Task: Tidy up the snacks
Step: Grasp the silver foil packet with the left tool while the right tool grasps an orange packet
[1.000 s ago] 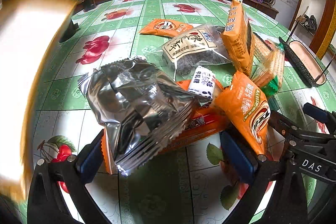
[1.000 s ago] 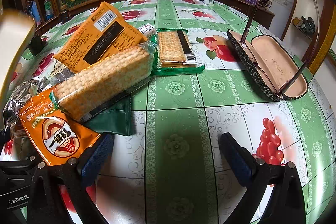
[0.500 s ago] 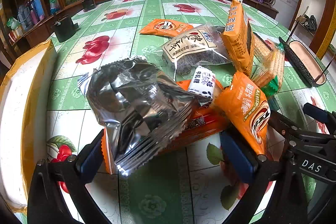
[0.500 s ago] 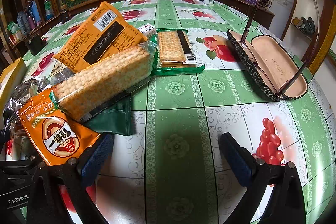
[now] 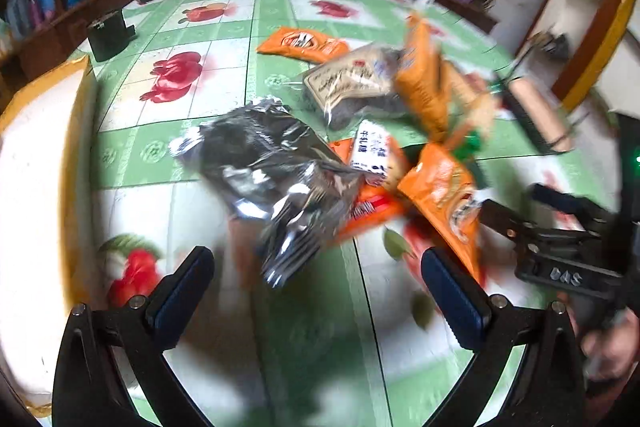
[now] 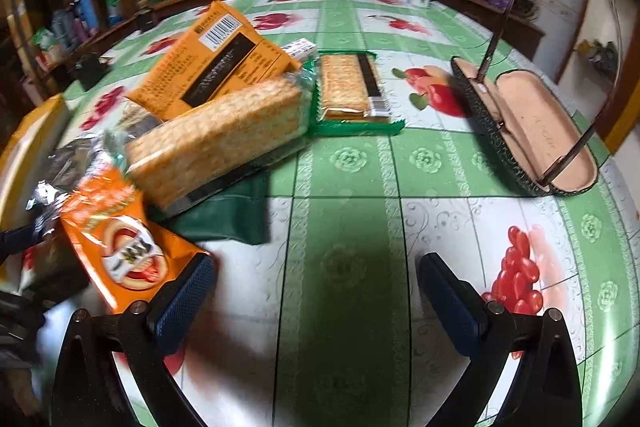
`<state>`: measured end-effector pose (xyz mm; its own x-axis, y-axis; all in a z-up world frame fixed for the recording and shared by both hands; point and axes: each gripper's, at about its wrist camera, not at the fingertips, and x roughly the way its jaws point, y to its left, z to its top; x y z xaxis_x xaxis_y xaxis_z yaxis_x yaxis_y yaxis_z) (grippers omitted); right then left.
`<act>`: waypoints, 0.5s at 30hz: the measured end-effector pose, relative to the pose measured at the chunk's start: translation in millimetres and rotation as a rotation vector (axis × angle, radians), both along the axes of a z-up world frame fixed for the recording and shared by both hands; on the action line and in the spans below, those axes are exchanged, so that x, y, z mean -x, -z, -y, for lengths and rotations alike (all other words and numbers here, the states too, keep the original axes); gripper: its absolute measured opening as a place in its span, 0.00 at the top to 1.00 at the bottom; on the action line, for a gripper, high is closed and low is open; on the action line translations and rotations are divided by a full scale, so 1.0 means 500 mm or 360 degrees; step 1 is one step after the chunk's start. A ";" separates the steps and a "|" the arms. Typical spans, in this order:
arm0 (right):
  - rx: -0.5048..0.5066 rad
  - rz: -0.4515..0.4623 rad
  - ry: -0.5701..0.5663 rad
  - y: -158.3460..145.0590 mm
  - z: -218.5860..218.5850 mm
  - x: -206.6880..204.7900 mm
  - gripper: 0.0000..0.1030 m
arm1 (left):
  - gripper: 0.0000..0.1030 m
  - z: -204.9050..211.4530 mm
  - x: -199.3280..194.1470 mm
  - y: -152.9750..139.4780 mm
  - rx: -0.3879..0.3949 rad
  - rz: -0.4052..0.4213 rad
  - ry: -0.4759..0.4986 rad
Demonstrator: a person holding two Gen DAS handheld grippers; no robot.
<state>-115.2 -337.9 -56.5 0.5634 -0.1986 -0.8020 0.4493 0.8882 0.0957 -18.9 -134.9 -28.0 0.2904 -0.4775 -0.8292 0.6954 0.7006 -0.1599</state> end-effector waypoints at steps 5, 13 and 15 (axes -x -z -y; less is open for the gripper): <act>-0.0105 0.0188 -0.0186 -0.034 -0.019 0.053 0.01 | 0.09 -0.058 0.028 -0.045 0.0117 0.0084 0.0088; -0.0152 0.0289 -0.0624 -0.068 -0.085 0.029 0.03 | 0.20 -0.079 0.033 -0.063 0.0165 0.0141 0.0148; -0.0108 0.0232 -0.0702 -0.059 -0.094 0.007 0.03 | 0.20 -0.085 0.026 -0.060 0.0171 0.0117 0.0126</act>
